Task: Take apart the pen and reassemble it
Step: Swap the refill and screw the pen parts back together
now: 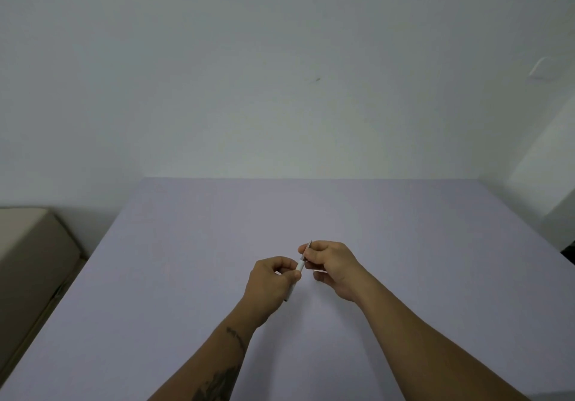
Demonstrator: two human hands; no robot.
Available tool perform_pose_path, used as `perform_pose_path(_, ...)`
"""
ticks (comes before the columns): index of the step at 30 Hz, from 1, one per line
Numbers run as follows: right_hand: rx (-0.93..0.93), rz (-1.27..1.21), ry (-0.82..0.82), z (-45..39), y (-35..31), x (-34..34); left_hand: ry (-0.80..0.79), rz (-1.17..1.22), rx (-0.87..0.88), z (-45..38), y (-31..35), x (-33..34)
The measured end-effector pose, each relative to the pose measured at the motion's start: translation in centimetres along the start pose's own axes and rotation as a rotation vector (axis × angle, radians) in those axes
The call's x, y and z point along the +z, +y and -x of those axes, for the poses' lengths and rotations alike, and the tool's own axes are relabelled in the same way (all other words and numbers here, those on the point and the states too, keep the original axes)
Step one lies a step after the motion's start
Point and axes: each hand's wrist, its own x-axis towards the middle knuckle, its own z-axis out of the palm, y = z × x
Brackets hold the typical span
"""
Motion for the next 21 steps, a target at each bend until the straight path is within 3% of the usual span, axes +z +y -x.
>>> perform_pose_path(6, -0.031, 0.045, 0.097, -0.2, 0.2, 0.1, 0.007, -0.014, 0.004, 0.0, 0.0, 0.6)
perform_pose_path(12, 0.04, -0.085, -0.063, 0.3, -0.1, -0.4, 0.017, 0.009, 0.005, -0.1, 0.1, 0.2)
perform_pose_path(21, -0.066, 0.079, 0.109, -0.7, 0.2, 0.3, 0.027, -0.051, 0.03, 0.3, 0.5, 0.5)
